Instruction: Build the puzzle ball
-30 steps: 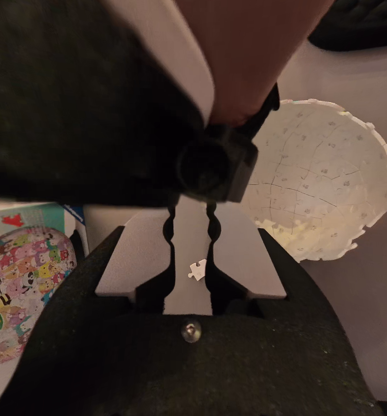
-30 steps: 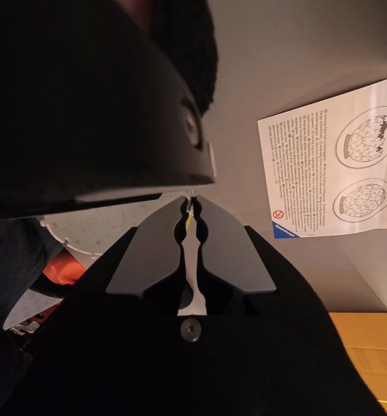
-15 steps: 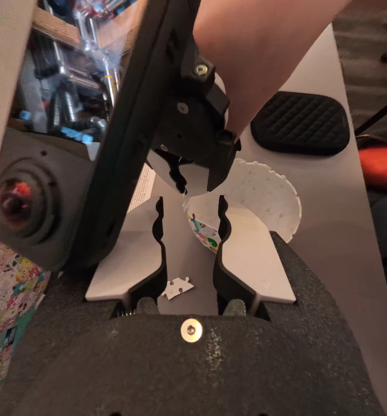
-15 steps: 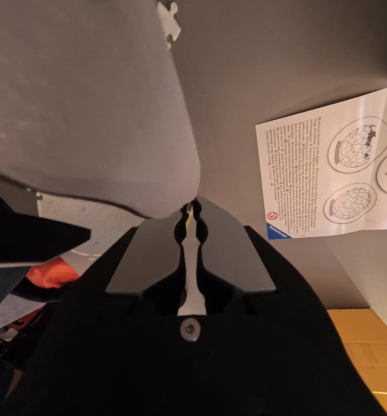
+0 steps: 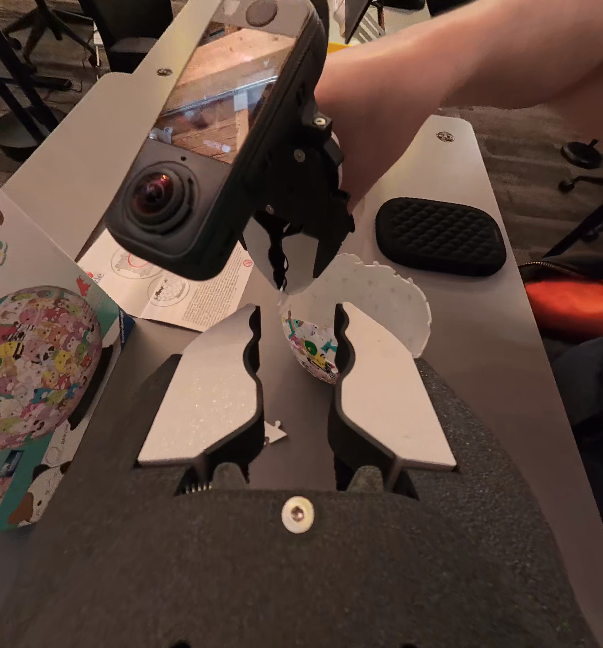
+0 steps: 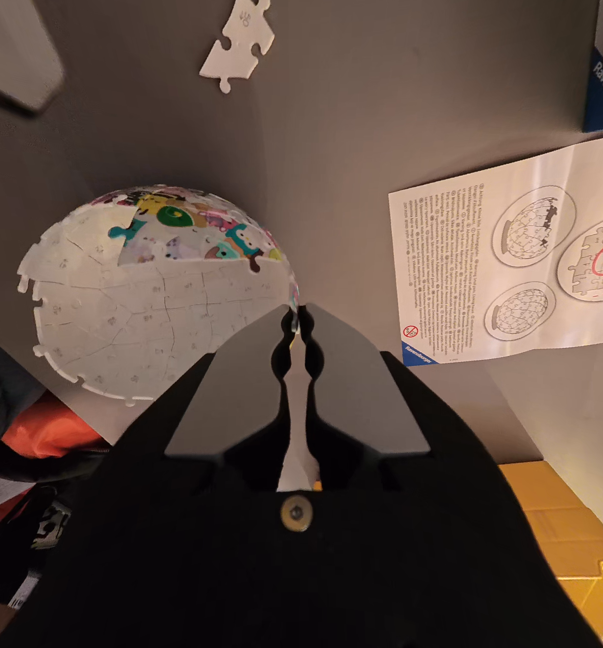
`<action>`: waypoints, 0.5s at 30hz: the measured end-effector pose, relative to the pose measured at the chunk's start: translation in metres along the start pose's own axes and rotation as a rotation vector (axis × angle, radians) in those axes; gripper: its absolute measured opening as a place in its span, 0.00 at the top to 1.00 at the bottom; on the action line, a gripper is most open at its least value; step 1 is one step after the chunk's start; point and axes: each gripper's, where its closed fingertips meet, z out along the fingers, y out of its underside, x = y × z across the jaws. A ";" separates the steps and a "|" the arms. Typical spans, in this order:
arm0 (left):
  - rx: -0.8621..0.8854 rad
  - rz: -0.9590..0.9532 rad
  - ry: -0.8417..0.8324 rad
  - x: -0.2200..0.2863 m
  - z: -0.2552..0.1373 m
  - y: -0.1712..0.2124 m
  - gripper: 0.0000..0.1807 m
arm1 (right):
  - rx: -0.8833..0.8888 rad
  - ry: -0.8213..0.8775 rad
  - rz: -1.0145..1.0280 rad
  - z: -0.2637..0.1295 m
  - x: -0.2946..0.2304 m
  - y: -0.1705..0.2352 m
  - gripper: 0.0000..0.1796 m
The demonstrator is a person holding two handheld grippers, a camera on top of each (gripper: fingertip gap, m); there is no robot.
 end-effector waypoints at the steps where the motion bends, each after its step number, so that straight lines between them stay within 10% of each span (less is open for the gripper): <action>1: -0.001 -0.002 -0.004 0.000 -0.001 0.001 0.78 | 0.010 -0.004 0.005 0.000 0.000 -0.001 0.98; 15: -0.015 0.001 0.011 0.013 -0.005 0.013 0.78 | 0.081 0.003 -0.097 -0.003 0.004 -0.010 0.88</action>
